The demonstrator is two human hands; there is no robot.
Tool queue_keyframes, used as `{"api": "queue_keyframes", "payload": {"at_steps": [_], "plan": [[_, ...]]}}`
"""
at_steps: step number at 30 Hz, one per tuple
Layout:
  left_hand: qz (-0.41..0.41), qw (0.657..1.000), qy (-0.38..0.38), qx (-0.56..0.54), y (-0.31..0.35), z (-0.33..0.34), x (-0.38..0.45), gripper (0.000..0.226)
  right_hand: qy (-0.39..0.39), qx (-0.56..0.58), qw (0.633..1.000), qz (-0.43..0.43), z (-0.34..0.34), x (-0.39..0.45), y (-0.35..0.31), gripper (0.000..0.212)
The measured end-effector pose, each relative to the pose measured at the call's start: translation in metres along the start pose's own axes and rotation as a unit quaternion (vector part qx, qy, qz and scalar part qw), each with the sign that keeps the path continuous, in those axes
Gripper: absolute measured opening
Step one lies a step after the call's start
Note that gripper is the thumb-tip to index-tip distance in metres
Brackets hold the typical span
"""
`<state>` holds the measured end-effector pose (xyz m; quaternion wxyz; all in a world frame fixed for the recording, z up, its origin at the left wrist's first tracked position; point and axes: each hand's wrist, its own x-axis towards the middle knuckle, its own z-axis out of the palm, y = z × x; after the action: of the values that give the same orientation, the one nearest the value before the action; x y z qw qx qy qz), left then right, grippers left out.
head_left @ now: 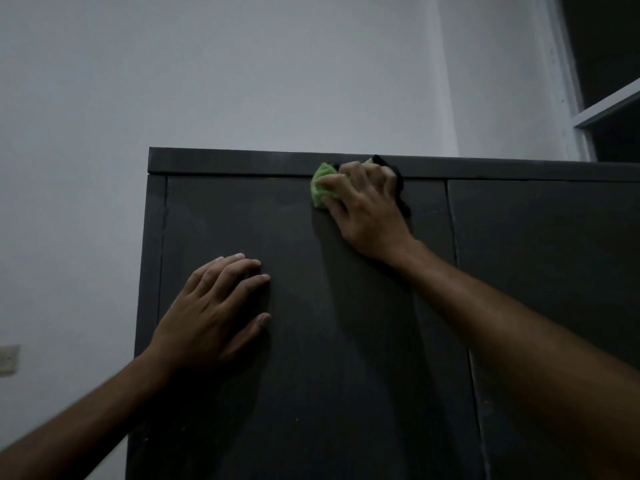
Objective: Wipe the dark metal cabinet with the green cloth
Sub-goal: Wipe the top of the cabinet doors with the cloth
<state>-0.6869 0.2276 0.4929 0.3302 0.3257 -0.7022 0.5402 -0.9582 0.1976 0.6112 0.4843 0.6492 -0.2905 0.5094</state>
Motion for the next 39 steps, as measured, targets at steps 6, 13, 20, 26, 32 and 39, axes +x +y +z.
{"api": "queue_keyframes", "payload": {"at_steps": [6,13,20,26,32,39], "plan": [[0.0,1.0,0.001,-0.004,0.0,0.002,0.0,0.061,0.028,-0.011,0.995,0.099,0.004,0.024,0.006,0.026],[0.0,1.0,0.009,0.002,0.001,0.001,0.002,0.063,0.001,-0.021,0.999,0.025,-0.013,0.006,0.051,0.032],[0.006,1.0,0.012,0.002,0.0,0.001,0.001,0.06,0.001,-0.037,0.999,0.004,-0.005,0.0,0.023,0.039],[0.006,1.0,0.012,0.003,-0.001,0.002,0.0,0.061,0.028,-0.033,0.992,0.118,-0.009,0.02,0.043,0.036],[0.009,1.0,0.018,0.002,-0.001,0.002,0.0,0.061,-0.004,-0.063,0.997,-0.039,-0.014,-0.01,0.055,0.033],[0.002,1.0,-0.005,0.019,0.004,-0.002,0.001,0.066,0.012,-0.058,0.992,0.112,-0.014,0.003,0.05,0.039]]}}
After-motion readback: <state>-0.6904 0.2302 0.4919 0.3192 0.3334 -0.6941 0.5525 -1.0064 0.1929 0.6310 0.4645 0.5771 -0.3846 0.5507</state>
